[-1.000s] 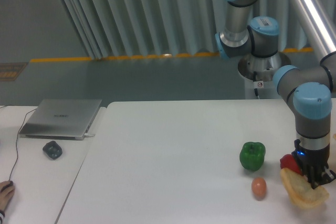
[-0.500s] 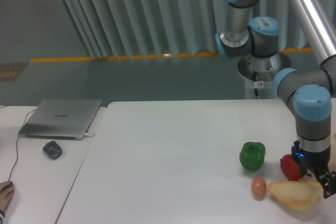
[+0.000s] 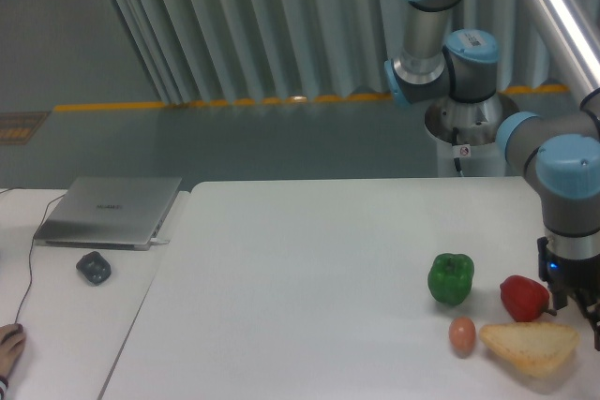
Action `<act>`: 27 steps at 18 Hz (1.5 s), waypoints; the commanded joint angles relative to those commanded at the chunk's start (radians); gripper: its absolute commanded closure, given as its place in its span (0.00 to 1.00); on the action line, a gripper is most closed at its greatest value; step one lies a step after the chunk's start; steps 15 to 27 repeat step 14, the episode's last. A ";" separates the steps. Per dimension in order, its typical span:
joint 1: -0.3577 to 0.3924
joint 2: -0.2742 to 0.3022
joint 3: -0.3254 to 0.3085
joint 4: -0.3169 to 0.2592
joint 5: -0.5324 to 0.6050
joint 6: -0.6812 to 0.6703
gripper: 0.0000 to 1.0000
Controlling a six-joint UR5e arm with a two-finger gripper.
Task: Place the triangular bread on the table
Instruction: 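Lift the open gripper up off the bread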
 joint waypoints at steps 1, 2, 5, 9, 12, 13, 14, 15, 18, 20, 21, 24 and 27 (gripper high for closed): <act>0.002 0.005 0.002 -0.006 0.002 0.018 0.00; 0.008 0.008 0.002 -0.012 0.002 0.032 0.00; 0.046 0.023 0.000 -0.046 -0.008 0.096 0.00; 0.063 0.037 0.000 -0.063 -0.011 0.166 0.00; 0.068 0.038 -0.003 -0.063 -0.011 0.169 0.00; 0.068 0.041 -0.006 -0.063 -0.011 0.169 0.00; 0.068 0.043 -0.008 -0.063 -0.011 0.169 0.00; 0.068 0.043 -0.008 -0.063 -0.011 0.169 0.00; 0.068 0.043 -0.008 -0.063 -0.011 0.169 0.00; 0.068 0.043 -0.008 -0.063 -0.011 0.169 0.00; 0.068 0.043 -0.008 -0.063 -0.011 0.169 0.00; 0.068 0.043 -0.008 -0.063 -0.011 0.169 0.00; 0.068 0.043 -0.008 -0.063 -0.011 0.169 0.00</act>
